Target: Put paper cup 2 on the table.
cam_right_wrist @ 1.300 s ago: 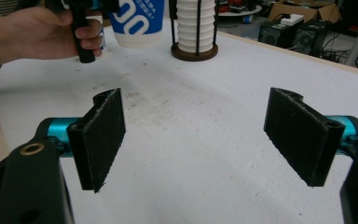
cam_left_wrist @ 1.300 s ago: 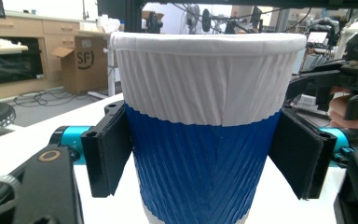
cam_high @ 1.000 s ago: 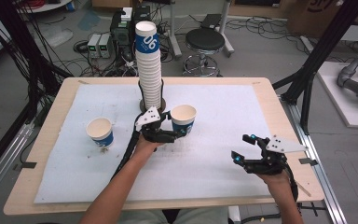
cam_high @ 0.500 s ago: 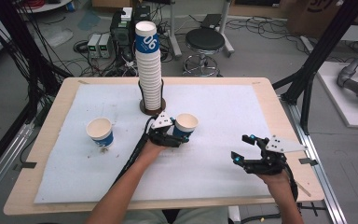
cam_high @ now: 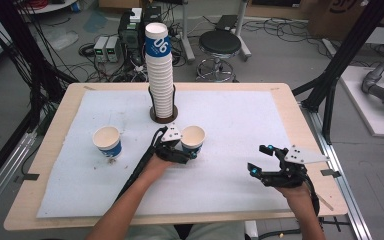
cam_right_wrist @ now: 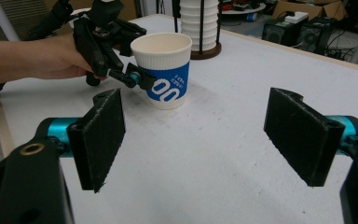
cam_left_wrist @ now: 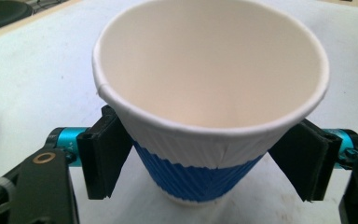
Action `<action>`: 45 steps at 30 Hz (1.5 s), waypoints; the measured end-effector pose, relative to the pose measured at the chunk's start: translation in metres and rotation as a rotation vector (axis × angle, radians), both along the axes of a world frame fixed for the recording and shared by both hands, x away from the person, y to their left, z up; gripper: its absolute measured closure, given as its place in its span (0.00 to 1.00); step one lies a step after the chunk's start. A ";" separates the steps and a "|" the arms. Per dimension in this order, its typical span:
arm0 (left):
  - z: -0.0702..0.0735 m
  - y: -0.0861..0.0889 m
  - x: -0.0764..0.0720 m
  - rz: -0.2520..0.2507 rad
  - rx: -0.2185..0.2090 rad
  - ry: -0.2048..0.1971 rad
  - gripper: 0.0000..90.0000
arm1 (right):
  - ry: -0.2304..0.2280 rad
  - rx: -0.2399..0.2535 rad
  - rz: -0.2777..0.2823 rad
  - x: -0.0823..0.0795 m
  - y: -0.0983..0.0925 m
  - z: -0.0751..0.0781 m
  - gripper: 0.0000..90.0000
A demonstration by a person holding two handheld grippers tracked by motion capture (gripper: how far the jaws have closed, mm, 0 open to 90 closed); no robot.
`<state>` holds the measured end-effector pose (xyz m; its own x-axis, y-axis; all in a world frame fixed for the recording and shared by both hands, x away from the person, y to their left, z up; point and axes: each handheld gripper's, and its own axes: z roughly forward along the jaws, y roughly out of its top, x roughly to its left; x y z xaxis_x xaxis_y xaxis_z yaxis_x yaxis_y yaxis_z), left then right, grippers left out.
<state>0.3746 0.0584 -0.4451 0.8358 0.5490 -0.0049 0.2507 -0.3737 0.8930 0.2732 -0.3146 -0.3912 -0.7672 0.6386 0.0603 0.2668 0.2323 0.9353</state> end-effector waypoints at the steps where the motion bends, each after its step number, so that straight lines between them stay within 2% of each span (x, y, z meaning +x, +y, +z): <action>1: 0.000 0.001 -0.001 -0.003 -0.001 0.000 0.27 | 0.000 0.001 0.001 0.000 0.000 0.000 0.23; 6: -0.004 0.005 -0.004 -0.024 -0.038 0.024 0.25 | 0.002 -0.002 0.003 0.001 0.001 -0.001 0.23; 8: -0.006 0.007 -0.004 -0.014 -0.054 0.038 0.21 | 0.008 -0.004 0.003 0.001 0.001 -0.001 0.23; 11: -0.004 0.013 -0.007 -0.007 -0.084 0.045 0.19 | 0.017 -0.007 0.004 0.002 0.002 -0.002 0.23; 15: 0.001 0.024 -0.015 -0.013 -0.107 0.033 0.19 | 0.010 -0.006 0.007 0.002 0.002 -0.002 0.23; 19: 0.009 0.041 -0.023 -0.005 -0.162 0.014 0.19 | 0.002 -0.004 -0.002 0.001 0.002 -0.001 0.23; 22: 0.016 0.055 -0.032 0.003 -0.214 -0.031 0.21 | -0.012 -0.001 -0.020 0.001 0.002 -0.002 0.23; 24: 0.022 0.065 -0.038 0.008 -0.256 -0.043 0.21 | -0.015 -0.007 -0.036 0.001 0.002 -0.002 0.23; 29: 0.034 0.088 -0.050 0.030 -0.315 -0.082 0.21 | -0.022 -0.023 -0.069 0.002 0.001 -0.003 0.23; 35: 0.047 0.113 -0.057 0.078 -0.360 -0.126 0.21 | -0.021 -0.027 -0.096 0.003 -0.004 -0.004 0.23; 39: 0.052 0.126 -0.062 0.100 -0.368 -0.148 0.21 | -0.028 -0.031 -0.109 0.003 -0.006 -0.004 0.23; 45: 0.052 0.141 -0.068 0.128 -0.374 -0.173 0.21 | -0.025 -0.033 -0.112 0.001 -0.007 -0.004 0.23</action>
<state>0.3065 0.1995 -0.3931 0.7669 0.6355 -0.0893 0.1086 0.0086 0.9940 0.2739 -0.3218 -0.3953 -0.6917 0.7220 0.0194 0.2696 0.2332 0.9343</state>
